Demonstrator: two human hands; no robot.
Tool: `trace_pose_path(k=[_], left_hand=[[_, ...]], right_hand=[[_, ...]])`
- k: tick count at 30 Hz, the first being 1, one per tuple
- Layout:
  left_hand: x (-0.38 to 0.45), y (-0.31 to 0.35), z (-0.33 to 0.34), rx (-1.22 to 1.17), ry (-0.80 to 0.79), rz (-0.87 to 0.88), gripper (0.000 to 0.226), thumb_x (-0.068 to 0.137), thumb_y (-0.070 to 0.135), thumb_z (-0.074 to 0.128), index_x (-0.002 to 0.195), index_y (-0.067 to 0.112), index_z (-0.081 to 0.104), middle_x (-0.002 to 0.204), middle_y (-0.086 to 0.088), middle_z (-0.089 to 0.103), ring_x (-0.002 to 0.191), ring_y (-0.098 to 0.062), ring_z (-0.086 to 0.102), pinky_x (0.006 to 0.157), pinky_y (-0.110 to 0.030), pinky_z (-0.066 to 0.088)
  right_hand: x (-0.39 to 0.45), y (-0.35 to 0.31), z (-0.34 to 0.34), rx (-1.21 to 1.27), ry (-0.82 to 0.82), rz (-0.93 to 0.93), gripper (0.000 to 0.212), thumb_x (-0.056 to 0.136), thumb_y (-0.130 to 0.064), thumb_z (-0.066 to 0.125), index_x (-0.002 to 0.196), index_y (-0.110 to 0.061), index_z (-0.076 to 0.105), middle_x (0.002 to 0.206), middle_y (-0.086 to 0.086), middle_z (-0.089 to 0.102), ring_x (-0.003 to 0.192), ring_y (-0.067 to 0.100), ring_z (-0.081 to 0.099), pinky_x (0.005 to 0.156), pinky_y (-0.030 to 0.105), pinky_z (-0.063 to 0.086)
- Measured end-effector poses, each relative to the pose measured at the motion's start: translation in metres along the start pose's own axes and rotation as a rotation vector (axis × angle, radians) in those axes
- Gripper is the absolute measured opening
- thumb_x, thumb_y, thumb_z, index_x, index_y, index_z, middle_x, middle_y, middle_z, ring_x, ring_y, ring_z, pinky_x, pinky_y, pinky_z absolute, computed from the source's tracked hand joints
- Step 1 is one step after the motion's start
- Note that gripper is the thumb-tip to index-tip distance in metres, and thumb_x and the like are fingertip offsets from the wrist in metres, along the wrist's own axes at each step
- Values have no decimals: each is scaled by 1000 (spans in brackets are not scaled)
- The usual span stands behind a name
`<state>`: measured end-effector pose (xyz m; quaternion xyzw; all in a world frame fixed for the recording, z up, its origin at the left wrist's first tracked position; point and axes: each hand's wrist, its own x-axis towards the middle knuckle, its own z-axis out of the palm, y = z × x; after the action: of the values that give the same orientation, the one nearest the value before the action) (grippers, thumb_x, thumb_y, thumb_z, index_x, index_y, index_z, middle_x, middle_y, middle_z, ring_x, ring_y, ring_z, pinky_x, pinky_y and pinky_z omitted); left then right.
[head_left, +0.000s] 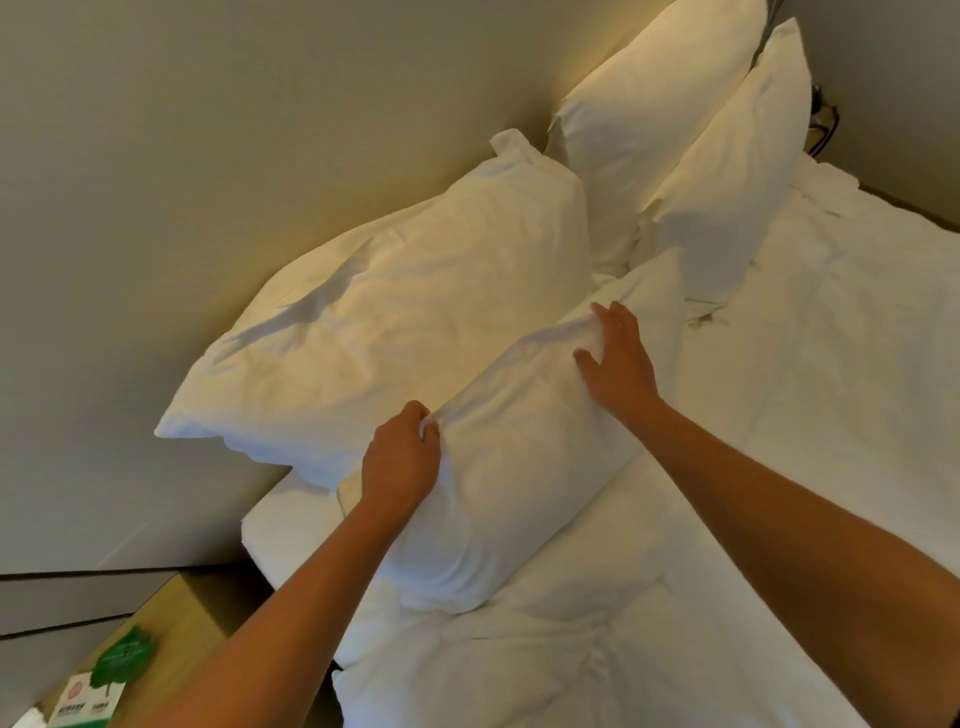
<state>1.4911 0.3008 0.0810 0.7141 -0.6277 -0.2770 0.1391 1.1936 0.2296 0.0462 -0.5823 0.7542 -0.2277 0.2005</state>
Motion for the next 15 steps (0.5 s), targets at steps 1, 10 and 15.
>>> trace_pose_path(k=[1, 10, 15], left_hand=[[-6, 3, 6, 9, 12, 34, 25, 102, 31, 53, 120, 16, 58, 113, -8, 64, 108, -31, 62, 77, -35, 45], [-61, -3, 71, 492, -199, 429, 77, 98, 42, 56, 162, 22, 19, 171, -13, -8, 158, -31, -9, 127, -54, 11], [-58, -25, 85, 636, -174, 512, 93, 91, 34, 65, 164, 21, 9, 170, -16, -12, 157, -35, -13, 124, -61, 7]], right_hand=[[-18, 9, 5, -6, 21, 37, 67, 100, -32, 64, 159, -23, 34, 169, 1, 25, 147, 21, 38, 109, 40, 45], [-152, 69, 73, 453, -236, 465, 109, 83, -63, 76, 166, -34, 12, 169, 6, 24, 149, 30, 40, 119, 46, 41], [-145, 55, 101, 612, -233, 627, 134, 65, -73, 83, 157, -56, -12, 172, -2, 18, 151, 35, 36, 89, 49, 61]])
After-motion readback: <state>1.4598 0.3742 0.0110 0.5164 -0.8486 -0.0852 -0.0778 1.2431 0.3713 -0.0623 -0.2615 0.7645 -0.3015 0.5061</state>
